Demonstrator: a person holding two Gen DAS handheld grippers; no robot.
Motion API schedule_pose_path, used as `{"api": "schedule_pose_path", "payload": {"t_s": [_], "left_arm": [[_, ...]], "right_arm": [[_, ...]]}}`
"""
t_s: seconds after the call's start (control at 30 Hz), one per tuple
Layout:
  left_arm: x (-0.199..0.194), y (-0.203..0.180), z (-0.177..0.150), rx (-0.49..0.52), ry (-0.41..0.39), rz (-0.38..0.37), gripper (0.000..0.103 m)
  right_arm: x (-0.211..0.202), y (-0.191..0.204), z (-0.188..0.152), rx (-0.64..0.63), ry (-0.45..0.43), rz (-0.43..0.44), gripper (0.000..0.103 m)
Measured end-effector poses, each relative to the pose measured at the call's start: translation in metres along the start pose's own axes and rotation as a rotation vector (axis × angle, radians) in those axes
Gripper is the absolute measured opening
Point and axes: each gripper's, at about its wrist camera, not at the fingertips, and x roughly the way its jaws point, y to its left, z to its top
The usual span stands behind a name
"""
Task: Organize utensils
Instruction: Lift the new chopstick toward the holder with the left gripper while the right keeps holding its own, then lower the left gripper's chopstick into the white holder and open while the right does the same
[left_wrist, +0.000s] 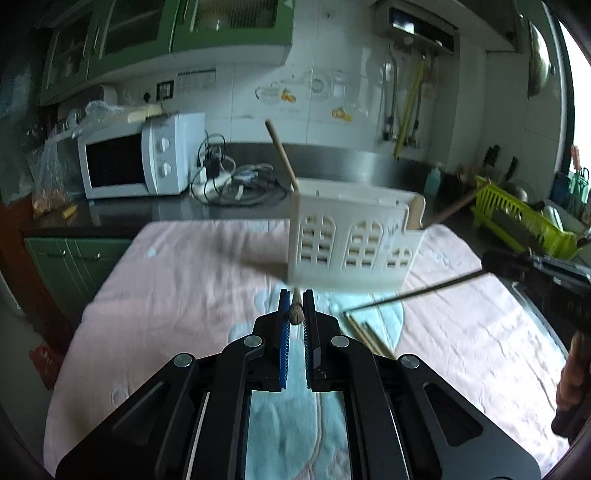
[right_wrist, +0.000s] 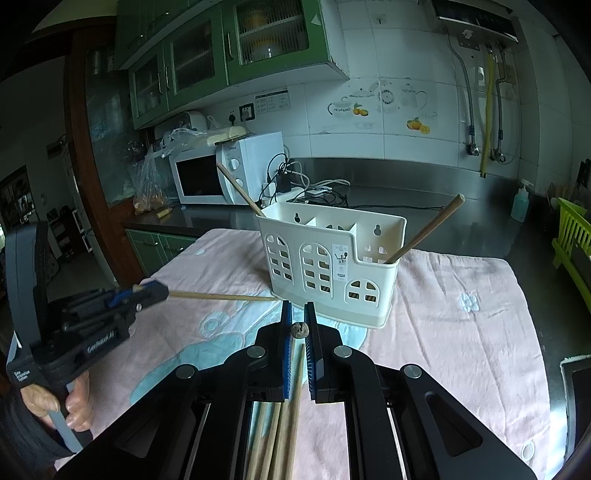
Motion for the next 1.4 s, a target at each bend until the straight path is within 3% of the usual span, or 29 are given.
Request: {"api": "schedule_pose_path", "payload": {"t_s": [0.3,0.73,0.93,1.4], "left_arm": [[0.006,0.004,0.009,-0.052,-0.064,0.001,0.006],[0.026,0.016,0.006,-0.121,-0.011,-0.005,0.005],[0.01,0.011,0.015,-0.087,0.015,-0.021,0.005],[-0.046,-0.018,0.078,-0.04,-0.074,-0.124,0.005]], "right_arm": [[0.001,-0.001,0.003,0.001,-0.004,0.001,0.007],[-0.001,0.0,0.005,-0.006,-0.006,-0.002,0.007],[-0.015,-0.005,0.025,-0.015,-0.011,0.019,0.007],[-0.074,-0.026,0.105,-0.066,-0.051,0.016,0.007]]}}
